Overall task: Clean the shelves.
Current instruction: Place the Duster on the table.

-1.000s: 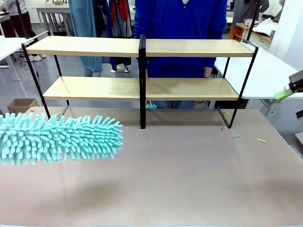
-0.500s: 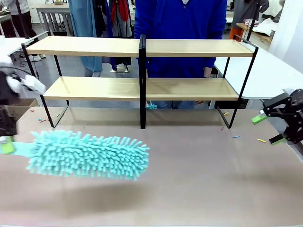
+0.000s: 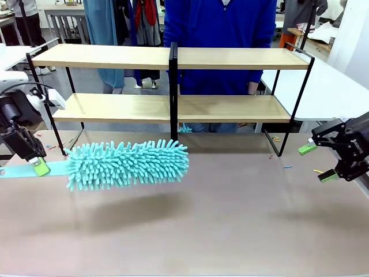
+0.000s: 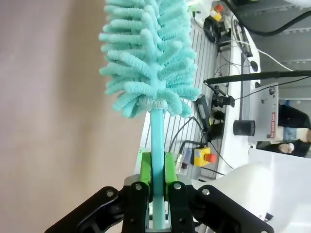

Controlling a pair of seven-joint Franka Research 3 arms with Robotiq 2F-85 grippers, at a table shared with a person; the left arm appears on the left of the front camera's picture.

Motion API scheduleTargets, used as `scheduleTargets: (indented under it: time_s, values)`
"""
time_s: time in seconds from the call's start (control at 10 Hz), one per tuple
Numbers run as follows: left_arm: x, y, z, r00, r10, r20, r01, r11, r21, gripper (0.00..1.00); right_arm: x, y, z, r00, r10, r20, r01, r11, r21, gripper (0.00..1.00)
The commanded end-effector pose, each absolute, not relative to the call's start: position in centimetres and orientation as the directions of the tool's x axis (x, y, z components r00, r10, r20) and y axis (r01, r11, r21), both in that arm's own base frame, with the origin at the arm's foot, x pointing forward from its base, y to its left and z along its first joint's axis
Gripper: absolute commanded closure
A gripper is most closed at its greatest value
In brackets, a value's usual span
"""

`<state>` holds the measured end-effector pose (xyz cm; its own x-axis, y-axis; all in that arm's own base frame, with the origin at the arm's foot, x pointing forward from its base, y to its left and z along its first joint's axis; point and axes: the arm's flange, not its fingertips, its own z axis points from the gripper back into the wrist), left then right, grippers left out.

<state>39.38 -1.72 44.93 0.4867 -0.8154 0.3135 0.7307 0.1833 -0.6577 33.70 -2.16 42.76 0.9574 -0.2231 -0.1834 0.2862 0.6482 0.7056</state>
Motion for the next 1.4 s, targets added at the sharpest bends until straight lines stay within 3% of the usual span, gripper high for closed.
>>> scheduleTargets:
  time_s: [0.0, 0.6, 0.9, 1.0, 1.1, 1.2, 1.3]
  values:
    - [38.8, -2.5, 44.8, 0.447, -0.834, 0.324, 0.754, 0.156, -0.637, 0.88, 33.5, -2.4, 43.1, 0.963, -0.215, -0.161, 0.265, 0.651, 0.711, 0.0]
    - [40.3, 0.0, 43.8, 0.453, -0.882, 0.134, 0.733, 0.282, -0.619, 0.88, 33.5, -2.4, 43.1, 0.963, -0.215, -0.161, 0.265, 0.651, 0.711, 0.0]
    - [40.8, 2.3, 43.8, 0.441, -0.889, 0.121, 0.723, 0.272, -0.635, 0.88, 33.5, -2.4, 43.1, 0.963, -0.215, -0.161, 0.265, 0.651, 0.711, 0.0]
    - [40.9, 2.4, 43.8, 0.432, -0.894, 0.121, 0.722, 0.262, -0.641, 0.52, 33.5, -2.4, 43.1, 0.963, -0.215, -0.161, 0.265, 0.651, 0.711, 0.0]
    - [40.8, 2.2, 43.7, 0.429, -0.897, 0.106, 0.726, 0.273, -0.631, 0.29, 33.5, -2.4, 43.1, 0.963, -0.215, -0.161, 0.265, 0.651, 0.711, 0.0]
    - [40.8, 2.5, 43.9, 0.459, -0.883, 0.098, 0.734, 0.314, -0.601, 0.0, 33.5, -2.4, 43.1, 0.963, -0.215, -0.161, 0.265, 0.651, 0.711, 0.0]
    - [41.0, 3.5, 44.8, 0.531, -0.843, 0.091, 0.736, 0.406, -0.541, 0.0, 33.6, -2.2, 43.0, 0.958, -0.229, -0.175, 0.284, 0.654, 0.701, 0.0]
